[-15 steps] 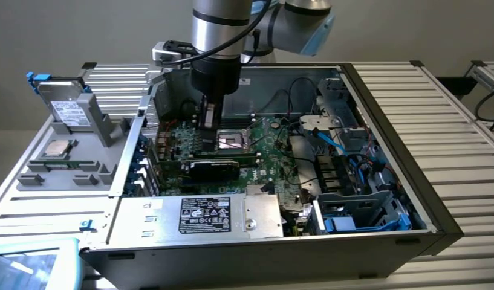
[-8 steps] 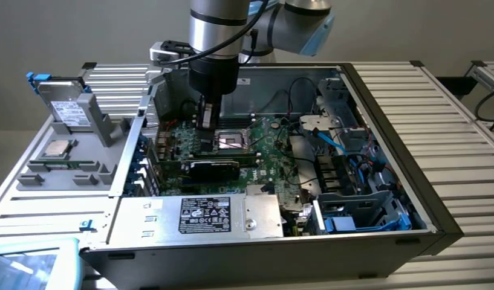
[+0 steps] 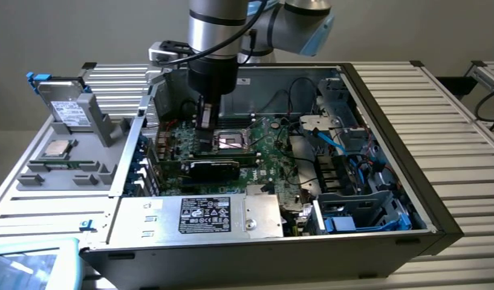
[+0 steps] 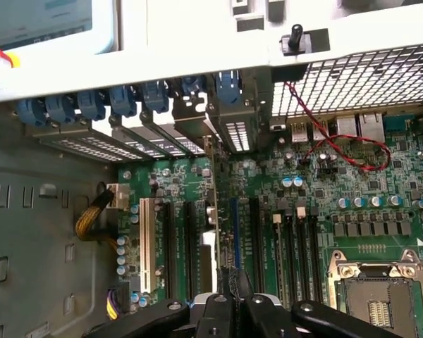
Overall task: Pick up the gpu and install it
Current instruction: 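Press down on the gpu until it lock into place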
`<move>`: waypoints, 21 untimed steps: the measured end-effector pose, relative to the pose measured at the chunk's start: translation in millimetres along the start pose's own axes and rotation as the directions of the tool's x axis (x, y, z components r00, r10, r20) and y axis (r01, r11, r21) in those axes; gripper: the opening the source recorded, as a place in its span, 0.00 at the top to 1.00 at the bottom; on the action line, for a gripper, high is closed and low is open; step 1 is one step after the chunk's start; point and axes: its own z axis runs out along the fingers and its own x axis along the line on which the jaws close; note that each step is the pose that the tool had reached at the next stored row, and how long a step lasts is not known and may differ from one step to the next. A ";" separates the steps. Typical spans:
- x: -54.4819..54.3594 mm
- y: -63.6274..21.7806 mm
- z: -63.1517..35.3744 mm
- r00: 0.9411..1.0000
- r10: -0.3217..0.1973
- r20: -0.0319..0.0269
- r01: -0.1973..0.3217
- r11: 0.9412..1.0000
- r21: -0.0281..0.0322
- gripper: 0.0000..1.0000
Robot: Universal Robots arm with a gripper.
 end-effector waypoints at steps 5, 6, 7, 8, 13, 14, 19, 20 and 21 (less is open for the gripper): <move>2.5 2.5 0.9 1.000 -0.011 0.011 0.011 1.000 0.004 0.88; 3.3 2.7 1.0 1.000 -0.014 0.016 0.014 1.000 0.006 0.88; 4.1 3.0 1.2 1.000 -0.016 0.020 0.016 1.000 0.007 0.88; 5.1 3.4 1.5 1.000 -0.018 0.024 0.018 1.000 0.008 0.88; 8.7 6.9 2.6 0.999 -0.025 0.030 0.024 1.000 0.011 0.88; 8.8 6.9 2.6 0.999 -0.025 0.030 0.025 1.000 0.011 0.88; 9.4 8.0 2.8 0.999 -0.025 0.029 0.025 1.000 0.011 0.88; 9.5 8.6 3.0 0.999 -0.025 0.030 0.025 1.000 0.012 0.88; 9.7 9.2 3.1 0.999 -0.026 0.029 0.025 1.000 0.012 0.88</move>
